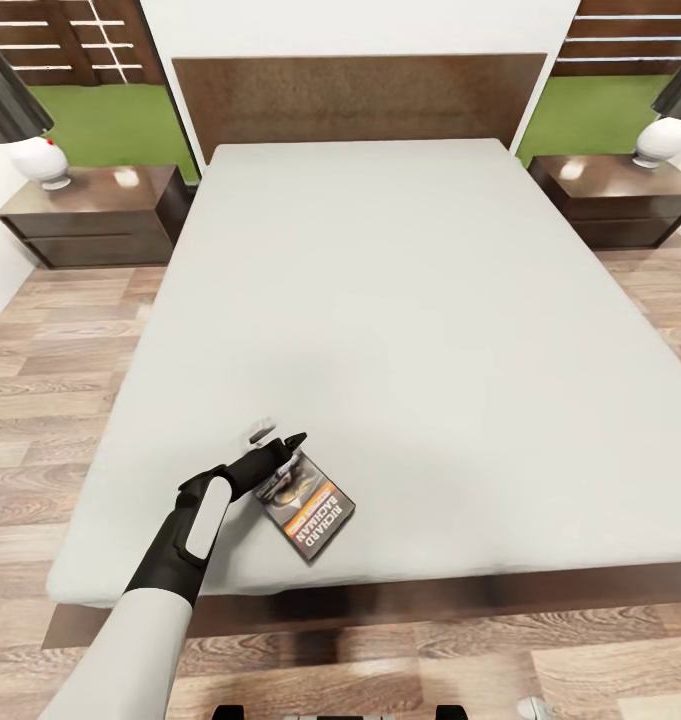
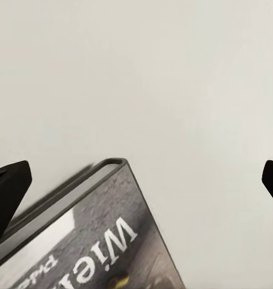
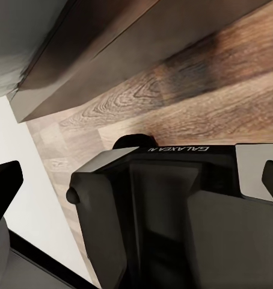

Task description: In the bedroom, move the book from the bed onto either nightstand, and place the two sandals side by side next to the bed.

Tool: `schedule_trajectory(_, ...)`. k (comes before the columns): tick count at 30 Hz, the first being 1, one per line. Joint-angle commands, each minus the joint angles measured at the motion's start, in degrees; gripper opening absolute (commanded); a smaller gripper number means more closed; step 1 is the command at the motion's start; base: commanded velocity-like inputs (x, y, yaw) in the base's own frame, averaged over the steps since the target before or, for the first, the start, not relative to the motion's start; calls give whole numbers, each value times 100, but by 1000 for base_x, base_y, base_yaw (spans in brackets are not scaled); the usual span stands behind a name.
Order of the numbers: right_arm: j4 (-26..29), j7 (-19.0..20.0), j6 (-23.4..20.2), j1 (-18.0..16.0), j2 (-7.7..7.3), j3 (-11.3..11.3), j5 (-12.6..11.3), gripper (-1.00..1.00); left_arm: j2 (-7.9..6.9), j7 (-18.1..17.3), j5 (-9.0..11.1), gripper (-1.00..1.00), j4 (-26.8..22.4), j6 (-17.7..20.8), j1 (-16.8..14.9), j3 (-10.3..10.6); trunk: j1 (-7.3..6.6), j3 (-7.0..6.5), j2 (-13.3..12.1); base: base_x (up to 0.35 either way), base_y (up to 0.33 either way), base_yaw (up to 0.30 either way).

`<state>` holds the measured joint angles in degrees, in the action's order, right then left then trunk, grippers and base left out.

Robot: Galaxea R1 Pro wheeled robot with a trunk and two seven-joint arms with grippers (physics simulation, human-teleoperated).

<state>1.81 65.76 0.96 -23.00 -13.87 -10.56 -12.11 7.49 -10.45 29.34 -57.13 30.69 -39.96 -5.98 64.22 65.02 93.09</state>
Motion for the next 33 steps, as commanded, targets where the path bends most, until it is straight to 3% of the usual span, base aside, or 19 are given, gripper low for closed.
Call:
schedule_trajectory(1, -5, 16, 10, -3, -1, -8, -2, 100, 7, -1, -25, 100, 1, 53, -2, -26, 0, 4, 2, -8, 0, 0)
schedule_trajectory(23, -5, 16, 10, -3, -1, -10, -2, 100, 7, -1, -25, 100, 1, 56, 0, -26, 0, 4, 2, -47, 0, 0)
schedule_trajectory(33, -5, 16, 10, -3, -1, -8, -2, 100, 7, -1, -25, 100, 1, 57, 1, -26, 0, 4, 2, 0, 0, -116)
